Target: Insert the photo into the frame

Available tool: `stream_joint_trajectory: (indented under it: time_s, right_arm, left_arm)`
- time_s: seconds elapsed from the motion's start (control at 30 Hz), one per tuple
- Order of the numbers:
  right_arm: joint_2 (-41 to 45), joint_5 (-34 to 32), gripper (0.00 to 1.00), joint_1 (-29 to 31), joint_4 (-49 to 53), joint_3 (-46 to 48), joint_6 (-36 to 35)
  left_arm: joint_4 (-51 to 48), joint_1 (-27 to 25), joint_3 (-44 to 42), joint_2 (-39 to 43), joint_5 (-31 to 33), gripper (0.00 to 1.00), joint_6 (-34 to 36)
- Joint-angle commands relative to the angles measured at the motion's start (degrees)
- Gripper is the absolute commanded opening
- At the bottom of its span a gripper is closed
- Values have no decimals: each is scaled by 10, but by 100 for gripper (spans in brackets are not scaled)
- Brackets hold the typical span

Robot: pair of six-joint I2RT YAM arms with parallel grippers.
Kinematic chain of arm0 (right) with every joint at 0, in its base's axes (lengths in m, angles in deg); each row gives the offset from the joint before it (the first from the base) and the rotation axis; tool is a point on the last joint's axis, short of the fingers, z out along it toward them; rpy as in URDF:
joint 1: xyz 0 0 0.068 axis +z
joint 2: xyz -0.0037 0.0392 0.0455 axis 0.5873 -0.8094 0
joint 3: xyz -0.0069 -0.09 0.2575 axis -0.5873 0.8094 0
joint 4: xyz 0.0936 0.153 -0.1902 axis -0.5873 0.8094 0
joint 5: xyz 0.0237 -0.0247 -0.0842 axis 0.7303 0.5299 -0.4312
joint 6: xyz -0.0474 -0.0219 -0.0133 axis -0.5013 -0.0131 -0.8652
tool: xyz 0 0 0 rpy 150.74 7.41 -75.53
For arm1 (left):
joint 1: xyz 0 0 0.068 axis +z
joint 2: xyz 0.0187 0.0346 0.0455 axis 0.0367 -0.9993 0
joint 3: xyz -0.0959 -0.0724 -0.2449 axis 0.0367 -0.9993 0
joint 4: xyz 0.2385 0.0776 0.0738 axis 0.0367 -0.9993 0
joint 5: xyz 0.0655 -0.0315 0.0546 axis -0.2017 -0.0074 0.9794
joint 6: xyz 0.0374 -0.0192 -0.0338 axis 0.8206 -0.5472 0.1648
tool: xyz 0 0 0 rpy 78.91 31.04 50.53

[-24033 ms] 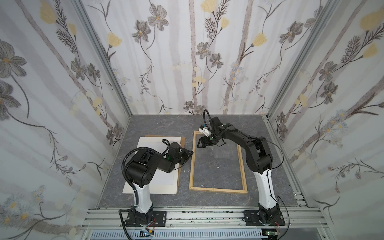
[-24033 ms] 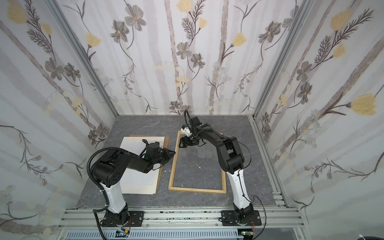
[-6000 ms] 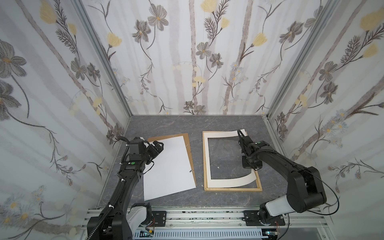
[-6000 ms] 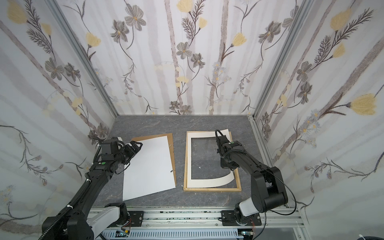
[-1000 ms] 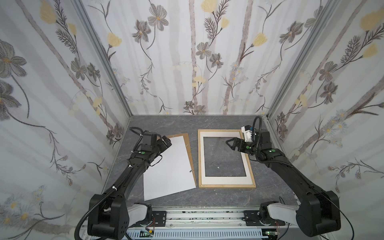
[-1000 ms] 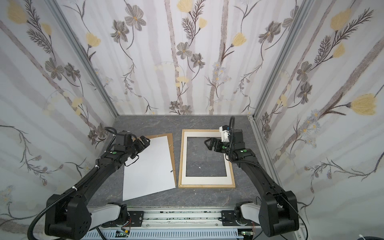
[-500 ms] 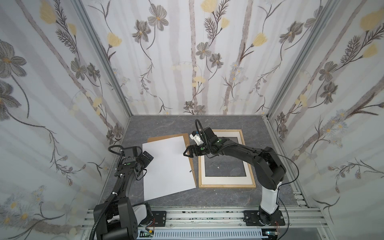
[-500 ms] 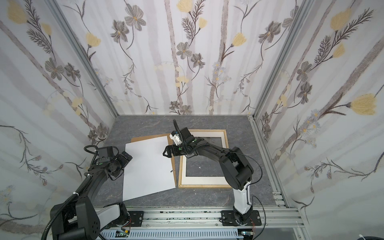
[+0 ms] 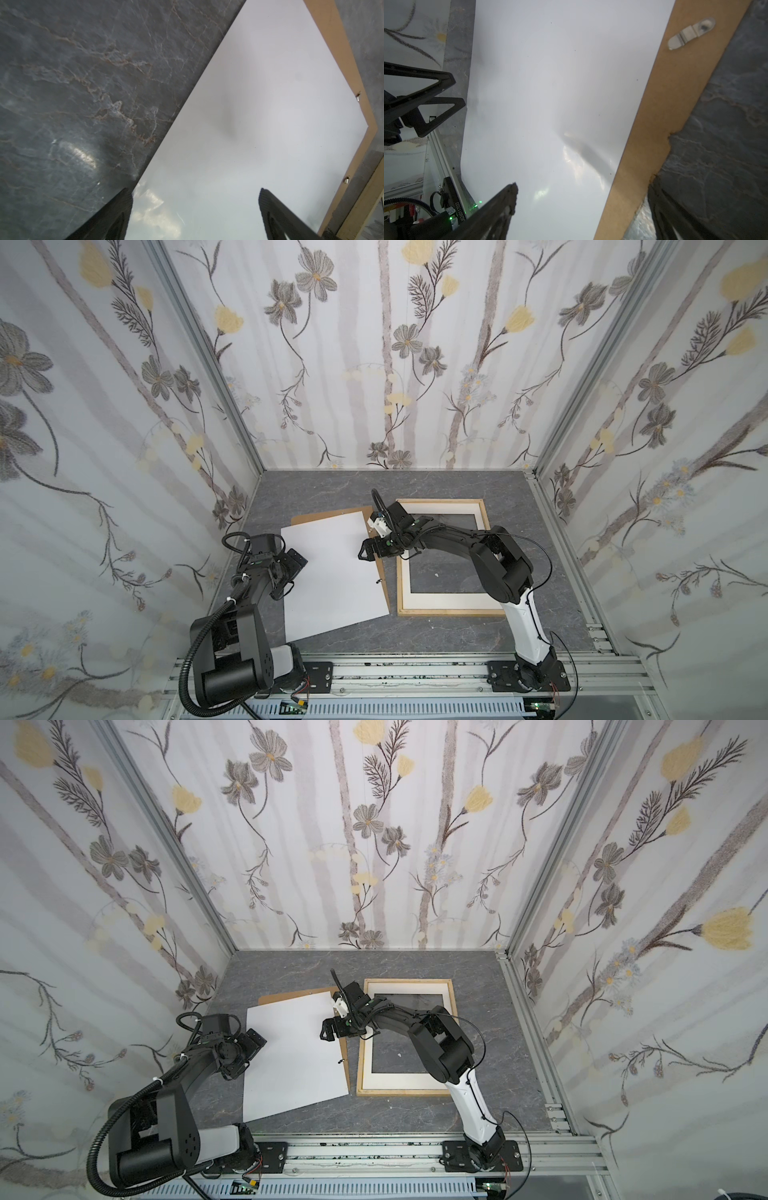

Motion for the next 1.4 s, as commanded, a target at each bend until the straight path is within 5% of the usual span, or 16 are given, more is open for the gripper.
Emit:
stream_joint_trajectory:
  time_s: [0.0, 0.23, 0.4, 1.37]
  right_arm:
    - [2, -11, 98, 3, 9, -7, 7]
    - [48, -86, 97, 8, 16, -11, 14]
    - [22, -30, 97, 15, -7, -18, 26]
    - [-44, 55, 94, 75, -71, -18, 72]
  left_arm:
    - [7, 1, -5, -5, -3, 95, -1]
    - [15, 0, -10, -14, -38, 93, -3]
    - [26, 0, -22, -9, -61, 91, -11]
    - [-12, -6, -6, 59, -109, 88, -1]
